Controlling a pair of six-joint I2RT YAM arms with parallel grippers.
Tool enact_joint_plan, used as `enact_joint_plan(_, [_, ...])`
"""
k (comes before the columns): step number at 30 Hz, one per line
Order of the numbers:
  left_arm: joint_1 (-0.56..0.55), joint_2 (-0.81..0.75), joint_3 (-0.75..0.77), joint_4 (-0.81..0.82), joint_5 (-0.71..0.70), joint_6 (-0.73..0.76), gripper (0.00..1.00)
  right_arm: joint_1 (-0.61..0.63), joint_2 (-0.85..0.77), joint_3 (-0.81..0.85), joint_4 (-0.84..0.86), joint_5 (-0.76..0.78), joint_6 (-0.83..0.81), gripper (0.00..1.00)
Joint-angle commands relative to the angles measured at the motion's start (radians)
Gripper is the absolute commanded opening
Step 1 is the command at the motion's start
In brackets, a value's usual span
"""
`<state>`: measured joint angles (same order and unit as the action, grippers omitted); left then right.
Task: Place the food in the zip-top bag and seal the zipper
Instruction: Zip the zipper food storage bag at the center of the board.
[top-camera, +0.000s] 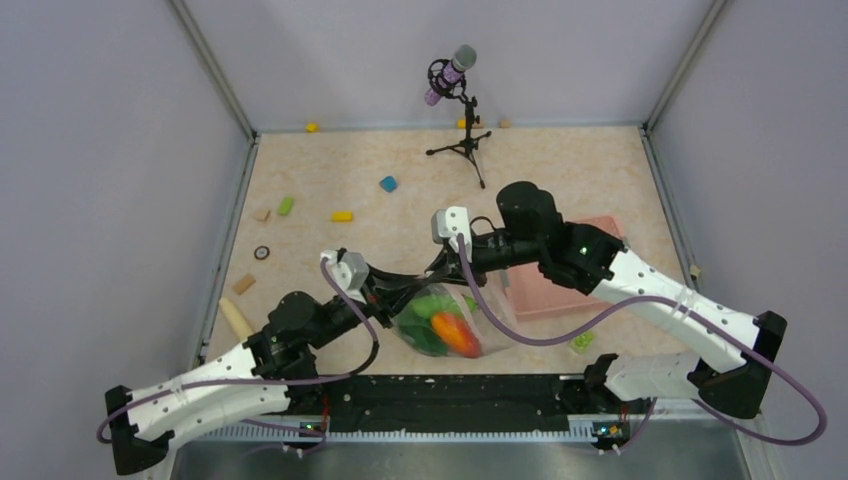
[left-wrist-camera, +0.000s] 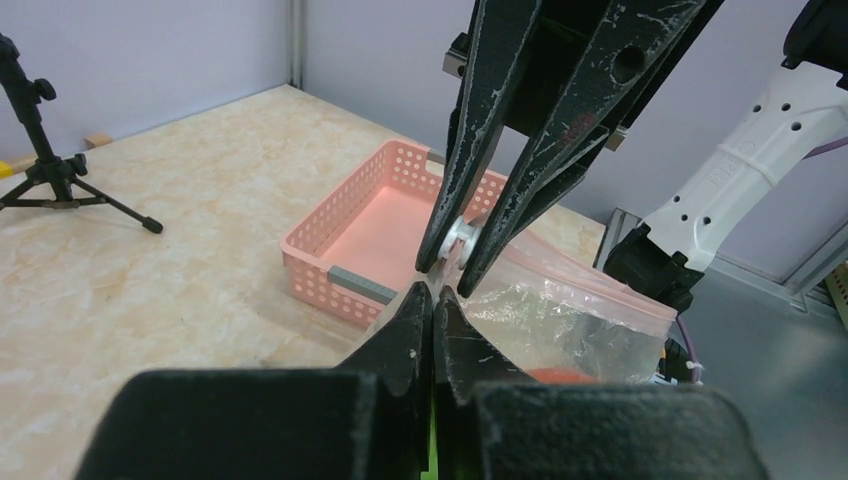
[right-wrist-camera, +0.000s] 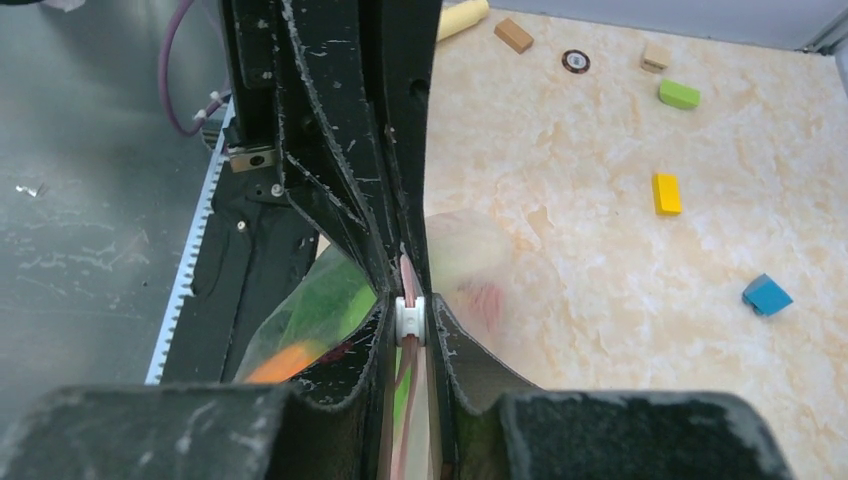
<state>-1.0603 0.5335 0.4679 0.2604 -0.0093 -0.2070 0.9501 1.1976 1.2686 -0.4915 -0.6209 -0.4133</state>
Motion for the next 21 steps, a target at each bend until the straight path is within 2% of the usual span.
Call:
enact_joint_plan(1, [0.005,-0.079,-0.02,0.18,-0.062,0.004,0.0,-0.002,-0.048,-0.022,-0.028,0.094,0.09,0.13])
enact_joint_plan(21, [0.006,-0.151,-0.049,0.137,-0.214,0.035,0.0,-0.002,-0.116,-0.129,0.047,0.228,0.274,0.08])
